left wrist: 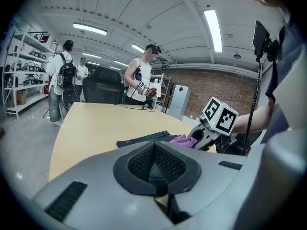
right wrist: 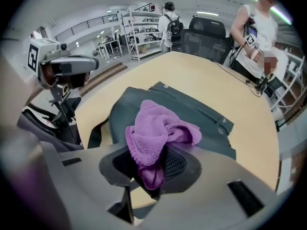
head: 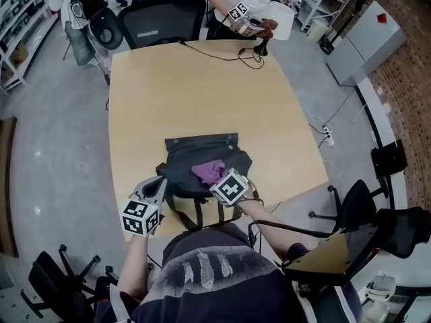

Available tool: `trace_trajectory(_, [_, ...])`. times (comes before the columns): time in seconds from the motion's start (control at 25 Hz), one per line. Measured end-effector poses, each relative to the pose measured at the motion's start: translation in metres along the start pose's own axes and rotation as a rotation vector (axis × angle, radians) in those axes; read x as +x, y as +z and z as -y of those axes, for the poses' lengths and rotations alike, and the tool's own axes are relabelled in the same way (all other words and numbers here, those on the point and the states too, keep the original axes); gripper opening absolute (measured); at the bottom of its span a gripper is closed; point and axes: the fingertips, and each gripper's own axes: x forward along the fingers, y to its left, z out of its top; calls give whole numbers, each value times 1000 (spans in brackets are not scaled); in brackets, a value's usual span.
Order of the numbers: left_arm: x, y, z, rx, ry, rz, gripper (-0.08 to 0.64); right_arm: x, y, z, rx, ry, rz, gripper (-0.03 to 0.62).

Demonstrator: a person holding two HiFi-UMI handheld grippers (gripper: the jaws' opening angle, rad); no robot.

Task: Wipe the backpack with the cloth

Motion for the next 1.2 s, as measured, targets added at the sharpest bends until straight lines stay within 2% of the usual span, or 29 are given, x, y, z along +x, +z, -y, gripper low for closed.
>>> trace_trajectory(0.2, [-14,-7,-8,3,17,2,8,15,15,-30,-30,0,35,107])
trace_trajectory(0.36, [-23,-21,-9,-8,12,-9,8,19,25,-57,-30,61,59,107])
trace_trajectory(0.48, [-26,-26,-8,-14,2,-12,8,22,38,-72,-71,78,79,107])
trace_trajectory(0.6, [-31,-25,-10,-15,5,-5,8,30,46,-91,-59,124,94,107])
trace_trajectory(0.68, [-36,-26,-9,-26,22,4,8,33,52,-111,-32,223,102,107])
trace_trajectory(0.84, [-46,-30,-9,-45,69,18,8,15,72,-168,208,664,184,107])
trace_trajectory(0.92, [-50,-25,-8,-56,89,47,8,1,78,-172,270,763,231,107])
trace_trajectory(1.04, [-61,-10,-7,-44,106,71,8,-15,75,-161,294,751,280,107])
trace_trajectory(1.2, [-65,10,10,-1,161,128,8,-38,63,-94,385,589,408,107])
